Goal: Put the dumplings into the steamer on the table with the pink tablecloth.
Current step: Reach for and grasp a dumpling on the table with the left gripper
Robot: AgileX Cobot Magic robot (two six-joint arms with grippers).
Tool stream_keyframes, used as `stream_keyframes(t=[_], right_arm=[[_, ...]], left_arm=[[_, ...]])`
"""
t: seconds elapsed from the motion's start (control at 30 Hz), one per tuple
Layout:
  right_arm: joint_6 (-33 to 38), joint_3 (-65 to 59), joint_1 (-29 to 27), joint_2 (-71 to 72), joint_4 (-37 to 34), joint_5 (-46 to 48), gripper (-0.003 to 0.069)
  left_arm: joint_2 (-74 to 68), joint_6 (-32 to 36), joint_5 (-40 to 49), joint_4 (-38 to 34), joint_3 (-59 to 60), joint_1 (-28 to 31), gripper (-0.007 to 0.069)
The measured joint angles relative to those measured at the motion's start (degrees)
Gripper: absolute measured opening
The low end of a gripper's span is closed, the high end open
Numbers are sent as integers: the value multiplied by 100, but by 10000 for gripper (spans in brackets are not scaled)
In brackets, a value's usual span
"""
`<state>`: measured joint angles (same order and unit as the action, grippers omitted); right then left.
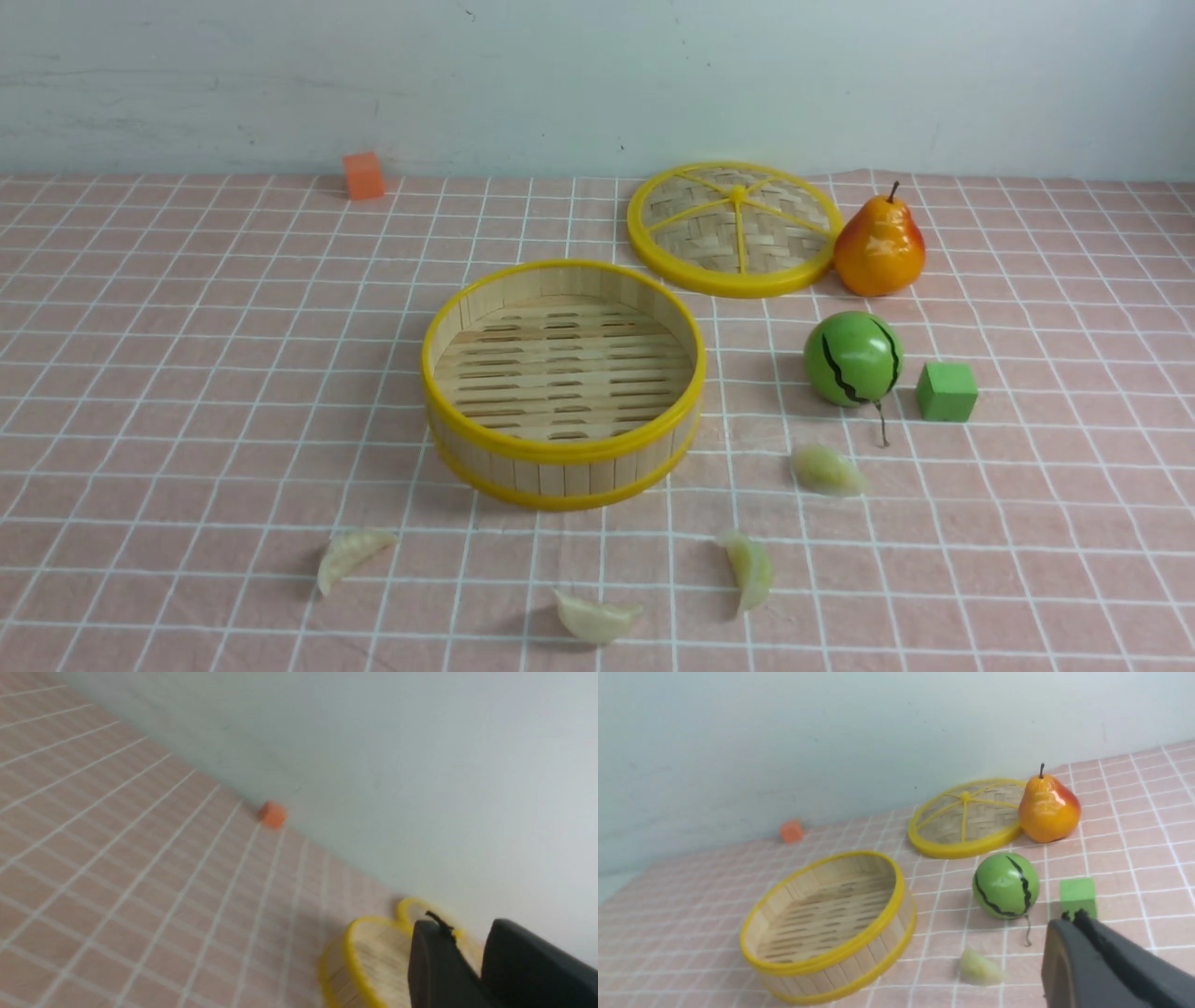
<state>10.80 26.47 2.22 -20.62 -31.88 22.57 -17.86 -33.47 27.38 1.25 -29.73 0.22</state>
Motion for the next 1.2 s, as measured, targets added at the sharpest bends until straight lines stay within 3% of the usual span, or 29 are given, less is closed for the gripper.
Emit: stream_keyframes(t=[0.17, 0.27, 0.43, 0.57, 0.7, 0.97, 1.07, 1.17, 1.2], right_arm=[[429, 1545, 21, -1997, 678, 1550, -20], [518, 2129, 222, -3006, 832, 2415, -20], [798, 2853, 1226, -4280, 1041, 3411, -20], [962, 3124, 2129, -4865, 1272, 3737, -18], [999, 3198, 2976, -5201, 1562, 3806, -15], [1005, 3210, 3193, -5203, 1649, 3894, -10], [1014, 3210, 3193, -5192, 1656, 3985, -6], [1014, 3210, 3193, -5192, 1659, 4017, -3], [1014, 3210, 3193, -5192, 1659, 4035, -3]], left_arm=[[-1821, 1456, 2209, -37, -1524, 0, 36], [-2741, 2126, 3027, -274, -2083, -169, 8], [-4013, 2709, 3394, -547, -2622, -984, 1], [-4824, 2789, 3394, -541, -2877, -1625, 15], [-5914, 2824, 3388, -534, -3127, -2145, 118], [-7597, 2829, 3447, -456, -3995, -2128, 479], [-7950, 3035, 3334, -444, -4245, -1897, 556], [-8061, 3445, 3170, -417, -4277, -1709, 566], [-8114, 3859, 3089, -412, -4283, -1592, 563]])
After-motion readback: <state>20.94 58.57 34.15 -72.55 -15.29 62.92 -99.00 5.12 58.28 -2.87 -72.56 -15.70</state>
